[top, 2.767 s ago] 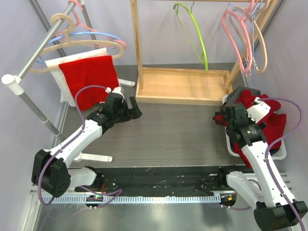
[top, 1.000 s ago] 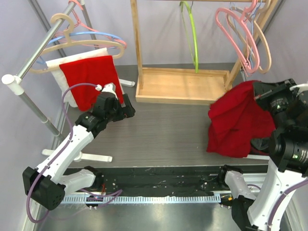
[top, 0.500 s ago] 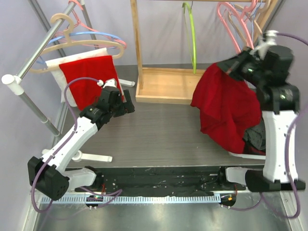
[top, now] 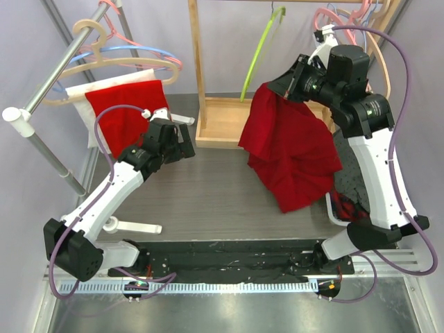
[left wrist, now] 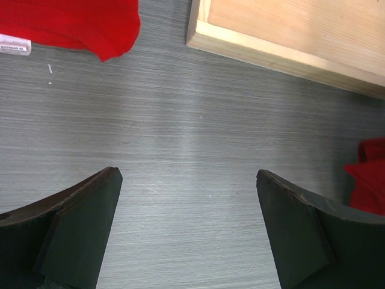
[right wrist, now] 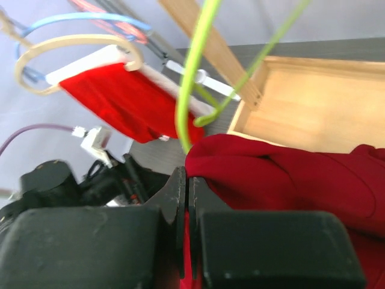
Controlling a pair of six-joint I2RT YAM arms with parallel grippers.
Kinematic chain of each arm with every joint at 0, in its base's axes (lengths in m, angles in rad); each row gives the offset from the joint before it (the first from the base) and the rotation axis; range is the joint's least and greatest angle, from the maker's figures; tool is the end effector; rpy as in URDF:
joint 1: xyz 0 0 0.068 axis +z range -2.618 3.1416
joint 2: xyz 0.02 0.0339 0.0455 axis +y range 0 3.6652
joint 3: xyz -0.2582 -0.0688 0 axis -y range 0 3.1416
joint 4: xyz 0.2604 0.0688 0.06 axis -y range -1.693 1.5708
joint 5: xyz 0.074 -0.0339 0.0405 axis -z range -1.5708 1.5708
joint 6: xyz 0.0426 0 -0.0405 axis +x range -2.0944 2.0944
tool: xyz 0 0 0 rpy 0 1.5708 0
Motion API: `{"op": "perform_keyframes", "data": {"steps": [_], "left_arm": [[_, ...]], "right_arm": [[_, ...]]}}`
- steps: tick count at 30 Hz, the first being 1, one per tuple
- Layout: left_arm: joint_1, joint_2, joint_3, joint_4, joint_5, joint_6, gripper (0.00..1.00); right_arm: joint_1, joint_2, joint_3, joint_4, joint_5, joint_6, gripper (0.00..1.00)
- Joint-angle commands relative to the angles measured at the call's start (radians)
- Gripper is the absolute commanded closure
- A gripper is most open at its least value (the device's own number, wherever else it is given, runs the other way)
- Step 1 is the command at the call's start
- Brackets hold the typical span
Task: Place the skirt on the hanger
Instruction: Place the skirt at the center of the board.
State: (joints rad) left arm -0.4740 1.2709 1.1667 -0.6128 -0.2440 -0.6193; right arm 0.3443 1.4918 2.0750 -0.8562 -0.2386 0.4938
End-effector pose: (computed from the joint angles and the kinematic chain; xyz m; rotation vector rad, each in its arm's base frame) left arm 0.2680 -0.1259 0.3170 -0.2919 2.2612 -0.2998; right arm 0.2743 0.1091 0.5333 -0.0305 1.9129 0.7966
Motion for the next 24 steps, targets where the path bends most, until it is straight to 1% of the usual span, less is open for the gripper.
{"op": "perform_keyframes", "data": {"steps": [1, 2, 3, 4, 5, 6, 7, 8, 10, 11, 13, 14, 15, 16, 17, 18, 19, 20, 21, 22, 24], "left_arm": [[-0.002, -0.007, 0.030, 0.001, 0.000, 0.006, 0.00], [-0.002, -0.007, 0.027, 0.002, 0.006, 0.003, 0.00], [-0.003, -0.007, 0.024, 0.004, 0.012, 0.001, 0.00], [-0.002, -0.011, 0.015, 0.005, 0.017, 0.001, 0.00], [-0.002, -0.015, 0.008, 0.007, 0.018, 0.000, 0.00], [-0.002, -0.015, 0.002, 0.008, 0.023, 0.000, 0.00], [-0.002, -0.016, -0.010, 0.007, 0.023, -0.002, 0.00], [-0.002, -0.019, -0.018, 0.007, 0.023, -0.002, 0.00], [-0.002, -0.019, -0.042, 0.008, 0.020, -0.011, 0.00], [-0.002, -0.016, -0.050, 0.008, 0.018, -0.016, 0.00], [-0.002, -0.013, -0.070, 0.010, 0.020, -0.028, 0.00], [-0.002, -0.012, -0.075, 0.015, 0.022, -0.031, 0.00], [-0.002, -0.007, -0.079, 0.018, 0.025, -0.036, 0.00], [-0.002, -0.001, -0.084, 0.021, 0.031, -0.039, 0.00], [-0.003, 0.002, -0.087, 0.024, 0.038, -0.040, 0.00], [-0.002, 0.011, -0.084, 0.022, 0.043, -0.042, 0.00], [-0.002, 0.016, -0.081, 0.022, 0.048, -0.042, 0.00], [-0.003, 0.019, -0.081, 0.019, 0.058, -0.042, 0.00], [-0.003, 0.022, -0.078, 0.018, 0.063, -0.042, 0.00], [-0.003, 0.022, -0.078, 0.018, 0.066, -0.042, 0.00], [-0.003, 0.021, -0.079, 0.021, 0.077, -0.042, 0.00]], "right_arm": [[0.025, -0.051, -0.019, 0.143, -0.059, -0.011, 0.99], [0.042, -0.065, -0.071, 0.163, -0.054, -0.005, 0.99], [0.054, -0.086, -0.208, 0.216, -0.047, 0.000, 0.99], [0.074, -0.122, -0.287, 0.245, -0.025, 0.012, 0.99], [0.109, -0.139, -0.438, 0.293, -0.012, 0.017, 0.99], [0.136, -0.151, -0.516, 0.316, 0.011, 0.022, 0.99], [0.160, -0.168, -0.588, 0.339, 0.045, 0.031, 0.99], [0.211, -0.169, -0.718, 0.385, 0.106, 0.044, 0.99], [0.255, -0.163, -0.829, 0.433, 0.168, 0.061, 0.99], [0.280, -0.144, -0.918, 0.494, 0.189, 0.081, 0.99], [0.349, -0.110, -0.990, 0.569, 0.190, 0.100, 0.98], [0.373, -0.063, -1.033, 0.642, 0.188, 0.106, 0.96], [0.425, -0.038, -1.043, 0.672, 0.188, 0.109, 0.94], [0.447, -0.007, -1.043, 0.692, 0.188, 0.108, 0.88], [0.465, 0.052, -1.023, 0.713, 0.183, 0.104, 0.83], [0.487, 0.076, -1.009, 0.720, 0.185, 0.097, 0.79], [0.511, 0.096, -0.994, 0.720, 0.188, 0.092, 0.69], [0.522, 0.107, -0.968, 0.712, 0.194, 0.092, 0.64], [0.527, 0.104, -0.963, 0.709, 0.226, 0.103, 0.60], [0.529, 0.091, -0.963, 0.706, 0.234, 0.107, 0.51], [0.529, 0.027, -0.981, 0.691, 0.324, 0.109, 0.44]]}}
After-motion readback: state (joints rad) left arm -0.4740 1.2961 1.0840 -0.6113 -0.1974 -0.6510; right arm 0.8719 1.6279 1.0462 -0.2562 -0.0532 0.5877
